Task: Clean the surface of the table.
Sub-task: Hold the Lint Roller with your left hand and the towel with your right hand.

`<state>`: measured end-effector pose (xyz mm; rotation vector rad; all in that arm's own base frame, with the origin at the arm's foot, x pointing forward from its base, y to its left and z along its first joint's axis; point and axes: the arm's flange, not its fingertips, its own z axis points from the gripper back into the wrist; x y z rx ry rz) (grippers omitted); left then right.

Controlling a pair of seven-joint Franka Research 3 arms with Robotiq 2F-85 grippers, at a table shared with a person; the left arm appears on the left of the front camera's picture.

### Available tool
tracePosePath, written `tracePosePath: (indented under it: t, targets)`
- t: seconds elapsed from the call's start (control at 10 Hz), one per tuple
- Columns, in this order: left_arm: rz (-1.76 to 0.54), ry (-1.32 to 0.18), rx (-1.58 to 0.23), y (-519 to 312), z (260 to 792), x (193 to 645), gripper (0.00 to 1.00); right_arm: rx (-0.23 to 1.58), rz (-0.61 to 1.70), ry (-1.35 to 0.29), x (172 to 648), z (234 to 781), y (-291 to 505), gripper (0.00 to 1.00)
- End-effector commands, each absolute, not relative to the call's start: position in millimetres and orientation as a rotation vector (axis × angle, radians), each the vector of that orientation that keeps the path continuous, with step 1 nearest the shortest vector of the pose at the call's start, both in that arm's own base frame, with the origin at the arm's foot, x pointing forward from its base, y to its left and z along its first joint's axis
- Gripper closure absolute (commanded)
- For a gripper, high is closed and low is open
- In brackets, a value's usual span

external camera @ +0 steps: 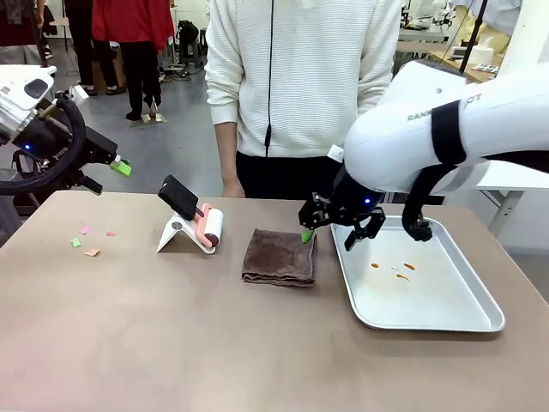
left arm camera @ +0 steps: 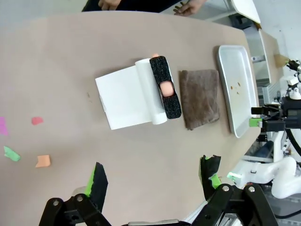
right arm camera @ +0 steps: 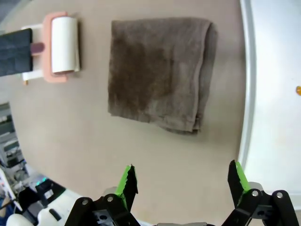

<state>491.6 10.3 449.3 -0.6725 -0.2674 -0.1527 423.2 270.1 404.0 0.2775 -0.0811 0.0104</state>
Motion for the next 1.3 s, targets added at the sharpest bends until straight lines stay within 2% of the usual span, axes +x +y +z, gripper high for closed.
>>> tracePosePath:
  t: [0.0,0.1,0.5,0.6,0.9,1.2]
  targets:
    - [-0.149,-0.225,-0.67,12.3,452.5,496.9,0.0,0.302,-0.083,-0.06,432.5,416.0,273.3,0.0]
    - [-0.153,-0.267,-0.672,10.3,449.3,491.6,0.0,0.278,0.01,-0.081,423.2,404.0,270.1,0.0]
    - [-0.154,-0.257,-0.677,10.0,447.3,493.7,0.0,0.286,-0.015,-0.064,425.9,403.1,272.7,0.0]
    - [-0.108,-0.208,-0.747,-3.8,445.3,512.2,0.0,0.288,-0.064,-0.096,440.5,398.3,283.1,0.0]
    - [-0.032,-0.101,-0.781,-43.0,444.9,549.4,0.0,0.273,-0.035,-0.089,461.4,385.1,304.8,0.0]
    - [-0.021,0.008,-0.736,-75.2,430.9,572.1,0.0,0.221,-0.045,-0.073,484.1,363.5,320.4,0.0]
